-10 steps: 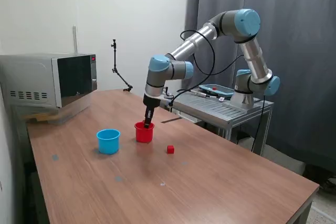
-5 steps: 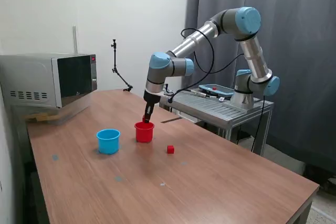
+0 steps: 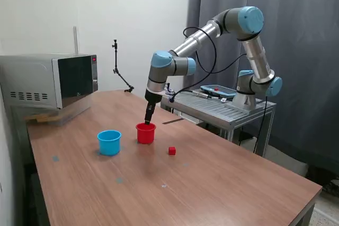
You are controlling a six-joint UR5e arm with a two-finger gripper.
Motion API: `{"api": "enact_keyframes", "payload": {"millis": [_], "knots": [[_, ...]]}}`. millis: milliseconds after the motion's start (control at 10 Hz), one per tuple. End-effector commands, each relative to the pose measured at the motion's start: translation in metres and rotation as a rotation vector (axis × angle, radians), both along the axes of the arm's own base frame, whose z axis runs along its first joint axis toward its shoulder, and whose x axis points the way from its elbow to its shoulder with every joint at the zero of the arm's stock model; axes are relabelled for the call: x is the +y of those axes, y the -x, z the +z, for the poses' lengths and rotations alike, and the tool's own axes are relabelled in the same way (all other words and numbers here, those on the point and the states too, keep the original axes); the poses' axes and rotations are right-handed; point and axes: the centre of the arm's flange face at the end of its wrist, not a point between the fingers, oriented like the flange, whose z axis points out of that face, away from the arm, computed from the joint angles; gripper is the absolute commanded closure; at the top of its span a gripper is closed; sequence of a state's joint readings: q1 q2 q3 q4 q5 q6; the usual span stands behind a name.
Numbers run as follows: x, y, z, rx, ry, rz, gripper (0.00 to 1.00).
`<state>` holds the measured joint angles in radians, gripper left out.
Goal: Place red objects in the red bin, and blue objects in the blue bin.
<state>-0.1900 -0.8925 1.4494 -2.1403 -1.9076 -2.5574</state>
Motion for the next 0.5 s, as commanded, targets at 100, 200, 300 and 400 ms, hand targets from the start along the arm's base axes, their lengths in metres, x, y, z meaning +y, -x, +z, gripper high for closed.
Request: {"api": "enact_keyframes", "payload": {"millis": [100,200,300,400], "knots": [[-0.016,-0.010,0.043,0.055,-0.004,0.018,0.00],[-0.030,-0.023,0.066,0.085,-0.007,0.016,0.00],[-0.057,-0.036,0.062,0.070,0.020,0.048,0.00],[-0.078,-0.043,0.055,0.057,0.057,0.075,0.00]]}}
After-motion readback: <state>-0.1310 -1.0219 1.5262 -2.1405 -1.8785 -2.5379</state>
